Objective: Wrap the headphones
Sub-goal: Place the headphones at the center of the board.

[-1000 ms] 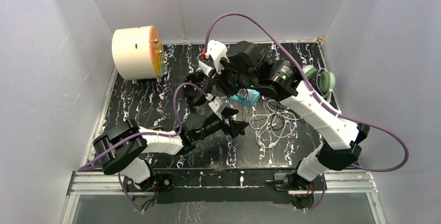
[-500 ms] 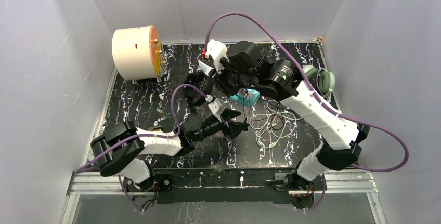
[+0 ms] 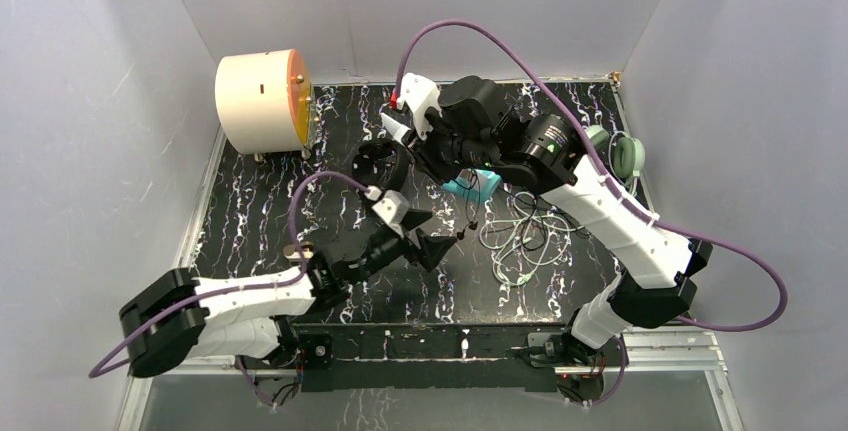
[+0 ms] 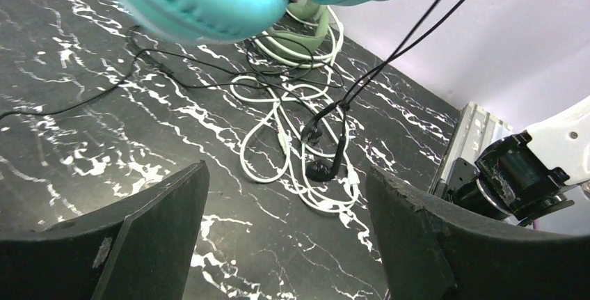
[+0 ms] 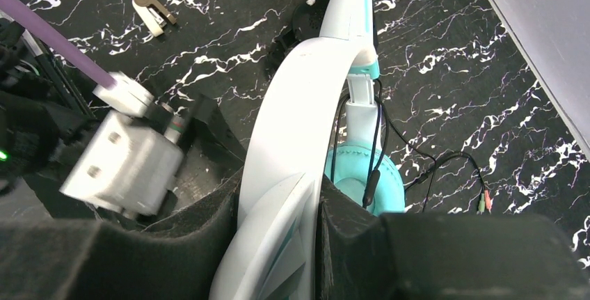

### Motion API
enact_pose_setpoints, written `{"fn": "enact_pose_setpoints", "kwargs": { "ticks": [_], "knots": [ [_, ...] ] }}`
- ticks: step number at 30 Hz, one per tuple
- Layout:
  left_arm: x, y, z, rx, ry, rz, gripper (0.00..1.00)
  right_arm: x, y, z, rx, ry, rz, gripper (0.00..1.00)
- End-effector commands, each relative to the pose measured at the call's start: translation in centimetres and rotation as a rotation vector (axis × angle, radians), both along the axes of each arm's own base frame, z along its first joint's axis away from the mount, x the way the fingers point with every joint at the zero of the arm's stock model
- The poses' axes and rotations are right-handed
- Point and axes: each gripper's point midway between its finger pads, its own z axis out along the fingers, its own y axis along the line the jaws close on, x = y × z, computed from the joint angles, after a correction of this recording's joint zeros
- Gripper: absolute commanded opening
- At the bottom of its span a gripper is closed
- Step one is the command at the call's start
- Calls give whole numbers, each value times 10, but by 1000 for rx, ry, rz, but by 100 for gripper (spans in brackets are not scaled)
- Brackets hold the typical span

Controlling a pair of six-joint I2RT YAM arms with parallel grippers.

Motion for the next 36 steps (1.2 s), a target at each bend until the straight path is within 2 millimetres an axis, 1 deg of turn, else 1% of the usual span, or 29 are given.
{"fn": "enact_pose_setpoints", "kwargs": {
  "ticks": [1,3,4,7,8,10,13,16,18,19,21,24,26,28,29,32,34,36],
  "knots": [
    [0,-35,16,-1,-9,-57,82,3,-1,39,102,-80,-1,0],
    [2,-42,11,9,-8,-64,82,3,-1,39,101,-79,0,0],
    [3,-46,13,4,-13,-67,82,3,-1,40,102,-78,2,0],
    [5,-54,7,13,-3,-79,76,2,-1,41,106,-79,2,0],
    [5,-56,5,15,0,-83,71,2,-2,42,106,-79,1,0],
    [6,-56,1,21,7,-74,54,1,-2,43,110,-80,1,0],
    [9,-52,-2,23,13,-44,37,0,-3,44,111,-77,4,0],
    [10,-50,1,22,2,-35,22,-1,-4,43,113,-76,5,0],
    [8,-50,6,20,-12,-46,7,-1,-5,42,109,-77,3,0],
    [6,-51,8,22,-15,-58,3,-1,-6,41,109,-77,3,0],
    [1,-51,10,39,0,-77,0,0,-8,39,107,-81,-5,0],
    [-8,-51,7,82,54,-107,0,1,-8,37,113,-87,-15,0],
    [-19,-52,4,106,95,-137,0,2,-5,35,113,-84,-12,0],
    [-33,-51,10,102,119,-168,0,4,-5,31,99,-85,-15,0],
    [-39,-48,14,93,126,-172,0,5,-5,29,92,-89,-19,0],
    [-50,-34,17,115,186,-159,0,8,-12,30,87,-102,-33,0],
    [-57,-25,11,154,237,-158,0,10,-18,29,81,-105,-39,0],
    [-62,-19,13,158,267,-162,0,11,-22,28,72,-100,-45,0]
  ]
}}
